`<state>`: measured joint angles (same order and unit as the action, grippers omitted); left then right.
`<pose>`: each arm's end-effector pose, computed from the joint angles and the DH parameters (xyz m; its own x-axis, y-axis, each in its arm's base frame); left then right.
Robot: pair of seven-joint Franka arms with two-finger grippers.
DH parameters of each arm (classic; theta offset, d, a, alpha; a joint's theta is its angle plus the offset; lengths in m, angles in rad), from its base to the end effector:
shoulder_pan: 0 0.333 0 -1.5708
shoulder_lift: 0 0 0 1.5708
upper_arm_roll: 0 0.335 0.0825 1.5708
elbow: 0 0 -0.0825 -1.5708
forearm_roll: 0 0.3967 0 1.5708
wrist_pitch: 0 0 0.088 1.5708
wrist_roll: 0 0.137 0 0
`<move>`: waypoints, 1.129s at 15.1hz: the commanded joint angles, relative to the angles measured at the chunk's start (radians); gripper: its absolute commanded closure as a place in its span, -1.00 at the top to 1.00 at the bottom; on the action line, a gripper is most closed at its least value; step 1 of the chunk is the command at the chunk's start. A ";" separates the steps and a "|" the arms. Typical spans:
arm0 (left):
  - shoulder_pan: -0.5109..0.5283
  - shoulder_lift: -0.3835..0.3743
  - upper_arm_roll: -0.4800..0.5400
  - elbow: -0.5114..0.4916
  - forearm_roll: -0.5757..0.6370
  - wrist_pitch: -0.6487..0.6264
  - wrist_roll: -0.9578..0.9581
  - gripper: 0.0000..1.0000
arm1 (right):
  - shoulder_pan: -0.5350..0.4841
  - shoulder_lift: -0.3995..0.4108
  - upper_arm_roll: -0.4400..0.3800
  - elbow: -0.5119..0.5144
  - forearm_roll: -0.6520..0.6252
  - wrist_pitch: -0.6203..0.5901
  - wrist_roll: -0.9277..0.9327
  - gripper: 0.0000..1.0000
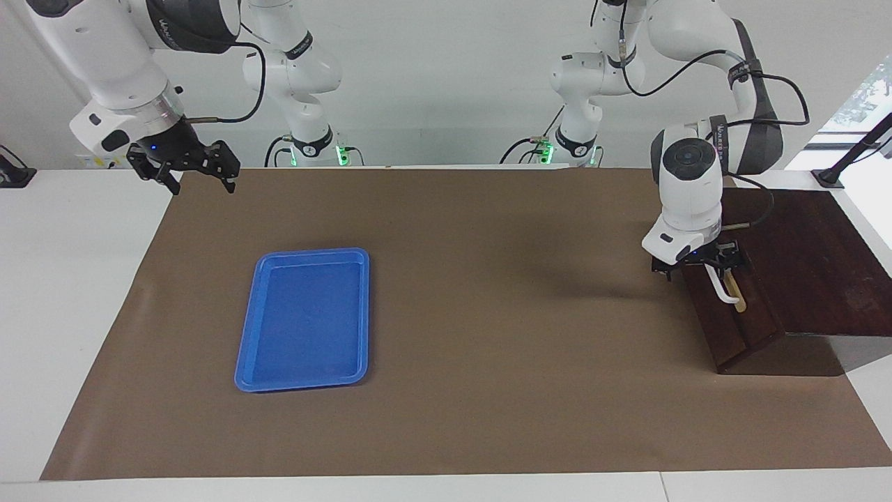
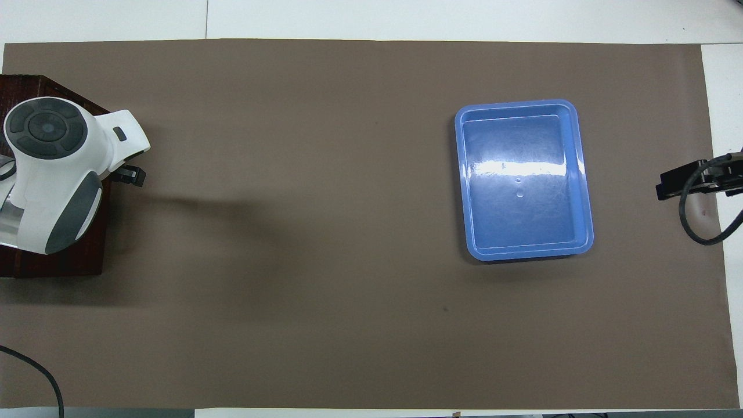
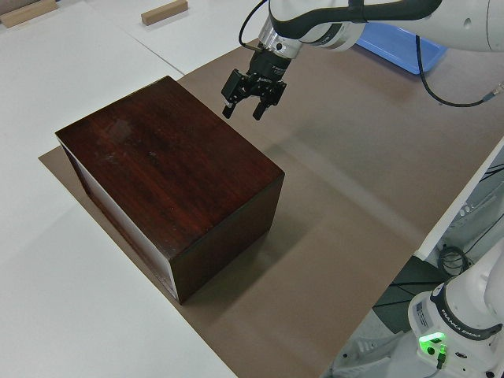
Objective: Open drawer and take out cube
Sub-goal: 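Pull the drawer open with the left gripper while the right gripper approaches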
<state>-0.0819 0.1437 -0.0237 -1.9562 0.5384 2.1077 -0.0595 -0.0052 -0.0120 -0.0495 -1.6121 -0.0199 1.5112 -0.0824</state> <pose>0.6085 -0.0266 0.3962 0.9495 -0.3124 -0.0275 -0.2919 -0.8481 -0.4422 0.5519 -0.0332 0.5956 0.9956 0.0268 -0.0901 0.0280 -0.9995 0.0119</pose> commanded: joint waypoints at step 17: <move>-0.031 0.013 -0.009 -0.110 0.011 0.179 -0.225 1.00 | -0.002 -0.085 0.005 -0.150 0.063 0.024 0.245 1.00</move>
<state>-0.0502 0.1456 -0.0292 -2.0484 0.5480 2.2552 -0.1653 -0.0058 -0.0471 -0.0496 -1.6956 0.0218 1.5112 0.1027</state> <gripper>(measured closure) 0.000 0.000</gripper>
